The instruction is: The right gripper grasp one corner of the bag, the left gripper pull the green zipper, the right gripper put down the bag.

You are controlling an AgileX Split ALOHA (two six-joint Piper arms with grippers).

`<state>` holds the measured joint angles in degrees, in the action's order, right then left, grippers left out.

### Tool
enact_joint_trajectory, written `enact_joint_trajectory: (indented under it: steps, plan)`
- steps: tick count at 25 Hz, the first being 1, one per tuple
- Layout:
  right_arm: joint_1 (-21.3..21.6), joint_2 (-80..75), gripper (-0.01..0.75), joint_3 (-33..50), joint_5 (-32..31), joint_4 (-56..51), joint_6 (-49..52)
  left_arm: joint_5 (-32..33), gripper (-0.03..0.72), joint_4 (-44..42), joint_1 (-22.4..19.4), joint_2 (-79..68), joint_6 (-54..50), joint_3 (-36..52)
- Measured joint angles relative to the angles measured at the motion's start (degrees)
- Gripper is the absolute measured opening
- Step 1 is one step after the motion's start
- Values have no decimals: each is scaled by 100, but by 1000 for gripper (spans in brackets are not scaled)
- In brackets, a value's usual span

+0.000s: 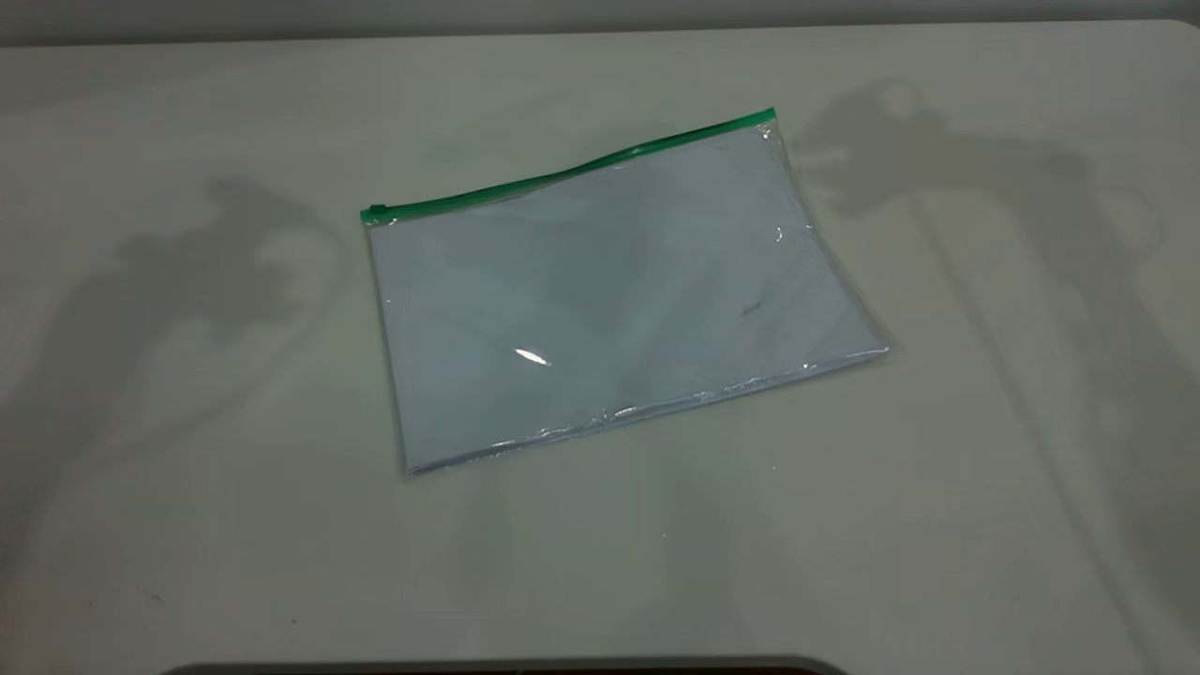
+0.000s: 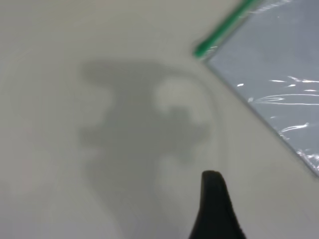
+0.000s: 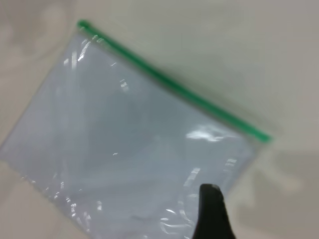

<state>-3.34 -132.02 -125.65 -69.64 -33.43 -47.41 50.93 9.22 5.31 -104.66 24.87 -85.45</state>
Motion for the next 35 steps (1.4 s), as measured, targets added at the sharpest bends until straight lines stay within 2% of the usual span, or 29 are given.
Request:
enact_joint_trajectory:
  steps: [5, 9, 11, 18, 27, 31, 35]
  plan:
    - [29, 1053, 572, -75, -111, 678, 1145, 714, 575, -788, 0, 911, -1295, 0]
    - [40, 1825, 569, 64, -111, 990, 1970, 1596, 575, -1280, 0, 1528, -1789, 0]
    - [40, 2287, 569, 339, -111, 1011, 2143, 1596, 575, -1499, 0, 1795, -1899, -7]
    - [40, 4437, 568, 2221, -111, 746, 2218, 1596, 575, -1654, 0, 2504, -1986, -2]
    - [40, 7156, 568, 4471, -111, 701, 2010, 1596, 575, -1025, 0, 3543, -2122, 59]
    - [40, 8186, 568, 5481, -111, 651, 2022, 1596, 575, -1014, 0, 4483, -2122, 722]
    - [40, 9222, 566, 6539, -111, 524, 2059, 1596, 575, -1014, 0, 5742, -2122, 1807]
